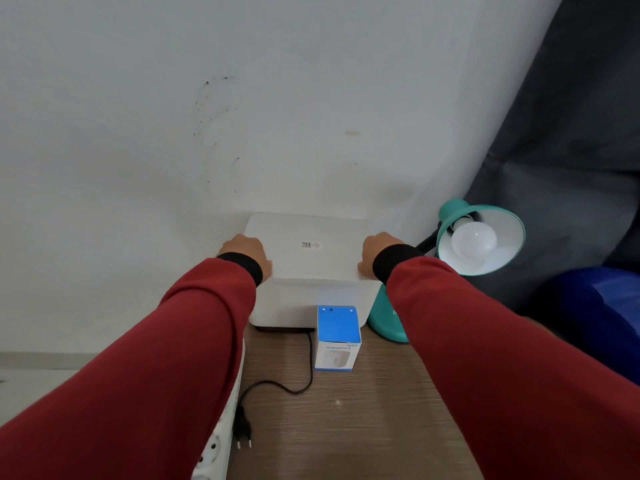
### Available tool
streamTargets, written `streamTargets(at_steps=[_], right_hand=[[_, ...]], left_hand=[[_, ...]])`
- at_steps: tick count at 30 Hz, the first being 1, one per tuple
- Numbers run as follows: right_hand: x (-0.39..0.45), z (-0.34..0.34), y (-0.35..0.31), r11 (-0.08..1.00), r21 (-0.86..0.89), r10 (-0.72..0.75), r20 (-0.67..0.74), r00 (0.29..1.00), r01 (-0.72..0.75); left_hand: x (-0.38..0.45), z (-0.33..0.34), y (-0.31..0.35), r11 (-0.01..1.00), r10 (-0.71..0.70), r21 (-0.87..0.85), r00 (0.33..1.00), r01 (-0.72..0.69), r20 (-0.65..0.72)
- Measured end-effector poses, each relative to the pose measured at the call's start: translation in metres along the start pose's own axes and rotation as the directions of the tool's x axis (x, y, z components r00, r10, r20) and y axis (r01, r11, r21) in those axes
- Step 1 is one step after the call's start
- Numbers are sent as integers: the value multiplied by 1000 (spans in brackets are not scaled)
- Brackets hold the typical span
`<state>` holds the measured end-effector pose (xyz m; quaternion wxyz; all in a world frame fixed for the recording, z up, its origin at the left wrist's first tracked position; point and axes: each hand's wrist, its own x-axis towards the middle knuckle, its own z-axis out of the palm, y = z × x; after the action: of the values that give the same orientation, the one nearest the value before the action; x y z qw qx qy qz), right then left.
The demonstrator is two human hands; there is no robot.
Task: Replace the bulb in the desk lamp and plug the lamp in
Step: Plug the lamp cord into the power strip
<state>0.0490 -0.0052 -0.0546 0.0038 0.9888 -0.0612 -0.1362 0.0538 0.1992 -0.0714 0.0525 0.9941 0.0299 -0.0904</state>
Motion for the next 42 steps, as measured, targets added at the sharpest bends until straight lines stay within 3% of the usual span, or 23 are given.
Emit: streamTargets(at_steps=[9,16,27,33,42], right_hand=[[-33,-10,-11,992,-113,-45,37,998,49],[-72,-7,-42,992,-47,-117,18,993,118],[-124,64,-97,974,27,-226,42,973,225],[-135,114,-129,953,111,-292,106,950,281],[-136,162,-139,912,350,-289,186,939,211]], left_hand=[[-29,-16,-23,996,-71,48,997,70,23],[-73,-18,-52,993,-106,53,994,107,-24],[-136,31,-99,985,-174,13,985,174,14],[-152,82,-116,965,-204,-137,970,222,132],[-158,133,-126,801,-215,-522,954,294,207]])
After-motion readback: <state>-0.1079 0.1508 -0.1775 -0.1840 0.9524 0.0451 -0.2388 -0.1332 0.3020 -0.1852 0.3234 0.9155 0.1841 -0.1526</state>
